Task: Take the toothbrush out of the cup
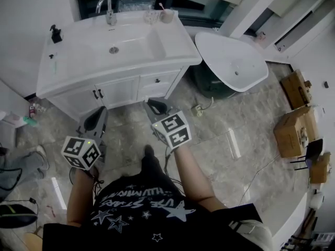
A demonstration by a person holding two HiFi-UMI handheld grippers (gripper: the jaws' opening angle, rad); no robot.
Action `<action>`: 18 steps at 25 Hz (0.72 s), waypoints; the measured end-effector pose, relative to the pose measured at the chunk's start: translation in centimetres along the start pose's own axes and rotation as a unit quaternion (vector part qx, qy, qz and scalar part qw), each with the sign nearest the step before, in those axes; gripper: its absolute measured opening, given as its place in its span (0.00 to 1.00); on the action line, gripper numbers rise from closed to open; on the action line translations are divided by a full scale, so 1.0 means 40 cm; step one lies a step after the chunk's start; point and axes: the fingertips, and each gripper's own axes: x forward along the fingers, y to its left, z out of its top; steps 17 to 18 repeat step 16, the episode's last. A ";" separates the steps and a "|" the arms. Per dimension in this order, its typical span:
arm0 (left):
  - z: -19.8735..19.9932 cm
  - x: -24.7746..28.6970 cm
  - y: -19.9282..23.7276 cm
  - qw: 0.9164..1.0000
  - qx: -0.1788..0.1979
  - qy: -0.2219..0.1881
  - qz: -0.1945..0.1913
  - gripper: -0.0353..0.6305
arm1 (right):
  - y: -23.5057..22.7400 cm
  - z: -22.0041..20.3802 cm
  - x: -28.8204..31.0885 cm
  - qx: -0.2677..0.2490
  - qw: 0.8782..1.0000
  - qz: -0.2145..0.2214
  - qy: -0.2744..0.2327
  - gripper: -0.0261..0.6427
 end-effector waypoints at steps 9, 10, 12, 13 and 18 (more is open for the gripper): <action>-0.039 -0.166 -0.026 1.000 0.003 0.008 -0.028 0.06 | 0.188 -0.038 -0.077 0.007 1.000 -0.014 0.007 0.06; -0.042 -0.181 -0.027 1.000 0.003 0.009 -0.030 0.06 | 0.206 -0.043 -0.085 0.008 1.000 -0.015 0.009 0.06; -0.048 -0.211 -0.031 0.999 0.004 0.009 -0.032 0.06 | 0.238 -0.053 -0.098 0.008 1.000 -0.016 0.012 0.06; -0.050 -0.226 -0.033 0.999 0.005 0.008 -0.032 0.06 | 0.252 -0.057 -0.104 0.008 1.000 -0.017 0.014 0.06; -0.056 -0.266 -0.042 0.999 0.013 0.003 -0.030 0.06 | 0.290 -0.068 -0.125 0.008 1.000 -0.018 0.015 0.06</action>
